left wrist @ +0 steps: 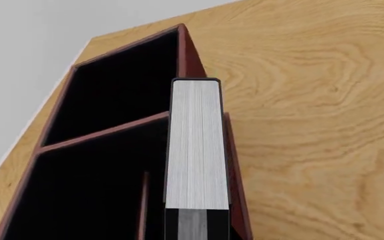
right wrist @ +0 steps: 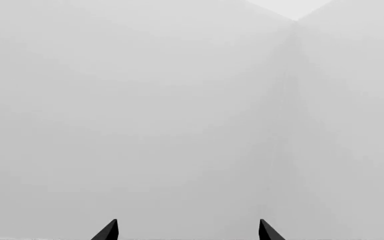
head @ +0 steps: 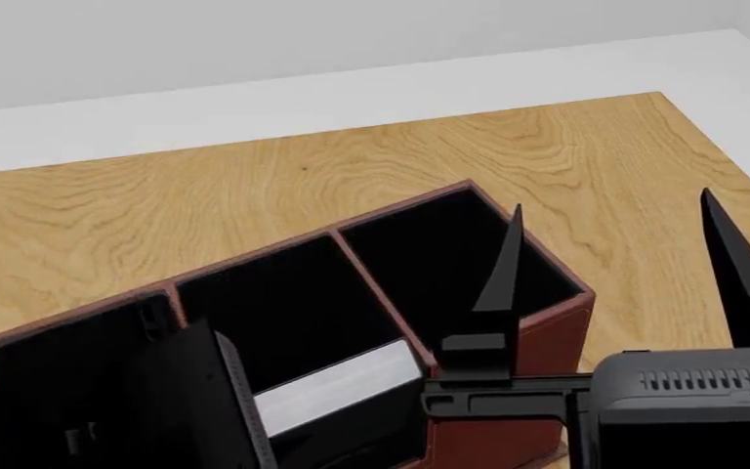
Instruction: Pick up the book and place it in the back compartment of the caddy.
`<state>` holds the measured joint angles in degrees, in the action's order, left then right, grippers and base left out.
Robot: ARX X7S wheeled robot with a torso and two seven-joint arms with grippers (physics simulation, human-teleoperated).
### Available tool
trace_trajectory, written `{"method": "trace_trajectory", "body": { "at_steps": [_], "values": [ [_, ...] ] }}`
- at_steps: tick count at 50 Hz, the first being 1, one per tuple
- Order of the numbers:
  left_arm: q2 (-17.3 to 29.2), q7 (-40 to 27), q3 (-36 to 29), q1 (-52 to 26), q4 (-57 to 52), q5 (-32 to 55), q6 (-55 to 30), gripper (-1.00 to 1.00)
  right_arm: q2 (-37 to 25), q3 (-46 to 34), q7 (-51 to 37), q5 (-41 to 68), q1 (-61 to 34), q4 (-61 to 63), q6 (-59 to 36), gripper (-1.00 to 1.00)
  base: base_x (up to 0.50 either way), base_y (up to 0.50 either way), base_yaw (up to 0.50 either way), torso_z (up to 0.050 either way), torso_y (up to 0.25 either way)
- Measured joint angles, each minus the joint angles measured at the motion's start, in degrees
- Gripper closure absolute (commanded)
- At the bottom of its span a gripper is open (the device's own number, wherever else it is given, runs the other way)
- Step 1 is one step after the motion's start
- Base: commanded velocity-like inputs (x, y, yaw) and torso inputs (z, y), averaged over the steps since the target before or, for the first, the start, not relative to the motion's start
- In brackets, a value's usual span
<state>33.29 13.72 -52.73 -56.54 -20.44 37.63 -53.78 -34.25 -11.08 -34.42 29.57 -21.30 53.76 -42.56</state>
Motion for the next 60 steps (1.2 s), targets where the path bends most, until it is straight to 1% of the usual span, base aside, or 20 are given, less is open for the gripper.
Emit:
{"method": "trace_trajectory", "body": {
  "at_steps": [38,60],
  "values": [
    [-2.4,2.8,-2.7,2.8,10.6,-4.9,8.6,1.0,-0.3,-1.2,-0.2,0.1,-0.3,-1.5,0.9,-1.0,0.0,0.0,0.0,0.0,0.001],
    [-3.7,3.9,-4.4,3.5,15.6,-7.5,12.0,1.0,-0.7,-1.0,-0.4,0.4,0.1,-1.6,1.6,-1.0,0.0,0.0,0.0,0.0,0.001]
  ]
}}
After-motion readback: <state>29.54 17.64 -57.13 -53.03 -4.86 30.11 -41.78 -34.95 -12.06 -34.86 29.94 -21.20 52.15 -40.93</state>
